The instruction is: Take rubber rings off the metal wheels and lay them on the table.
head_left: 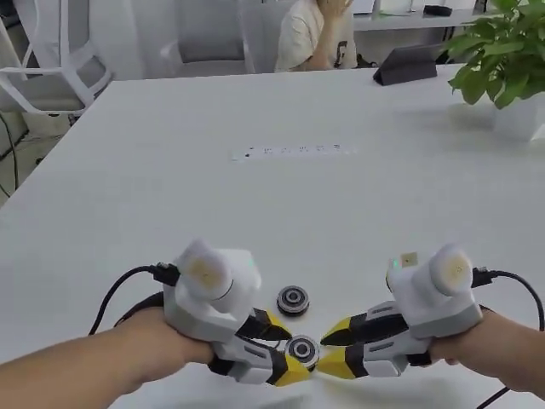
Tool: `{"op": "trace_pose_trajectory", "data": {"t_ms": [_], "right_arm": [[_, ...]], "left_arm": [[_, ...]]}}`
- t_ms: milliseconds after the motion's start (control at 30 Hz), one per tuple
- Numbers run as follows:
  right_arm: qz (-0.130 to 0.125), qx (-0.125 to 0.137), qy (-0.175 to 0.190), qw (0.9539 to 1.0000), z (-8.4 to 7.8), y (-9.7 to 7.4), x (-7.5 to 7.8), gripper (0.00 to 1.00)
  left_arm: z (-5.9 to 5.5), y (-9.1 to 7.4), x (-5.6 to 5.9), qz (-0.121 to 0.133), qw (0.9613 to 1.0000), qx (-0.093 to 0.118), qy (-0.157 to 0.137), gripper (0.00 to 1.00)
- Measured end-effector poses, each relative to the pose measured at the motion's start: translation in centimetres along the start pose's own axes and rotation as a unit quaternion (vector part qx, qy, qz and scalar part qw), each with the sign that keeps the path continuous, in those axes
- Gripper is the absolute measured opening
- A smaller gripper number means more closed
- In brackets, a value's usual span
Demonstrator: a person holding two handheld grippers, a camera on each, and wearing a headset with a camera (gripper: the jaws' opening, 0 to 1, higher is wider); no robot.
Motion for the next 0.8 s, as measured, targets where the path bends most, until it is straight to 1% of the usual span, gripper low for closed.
{"op": "trace_pose_trajectory", "data": {"t_ms": [200,300,433,500,800], "right_arm": [[0.000,0.000,-0.001,1.0000,-0.04,0.00,-0.01,0.20],[-0.001,0.002,-0.001,1.0000,0.00,0.00,0.01,0.20],[-0.002,0.002,-0.001,1.0000,0.00,-0.03,0.07,0.20],[-0.002,0.002,-0.001,1.0000,0.00,-0.04,0.03,0.20],[0.001,-0.001,-0.008,1.0000,-0.07,0.14,-0.15,0.19]], "left_arm": [[0.14,0.10,-0.26,0.007,1.0000,-0.001,0.005,0.22],[0.28,0.13,-0.07,0.010,0.9998,0.000,0.017,0.16],[0.30,0.32,-0.10,0.011,0.9996,-0.002,0.025,0.16],[0.35,0.36,-0.07,0.010,0.9997,-0.002,0.022,0.15],[0.37,0.54,-0.06,0.029,0.9990,-0.002,0.035,0.12]]}}
Point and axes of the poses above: the centre of the closed fingertips' face, and the gripper's own axes: y roughly forward along the fingers, x roughly to its right, z roughly out of its top, the point moved 5 cm from there along -y, roughly backward along the fingers, and after that the axes turned 11 degrees about y, right-handed, at the moved point
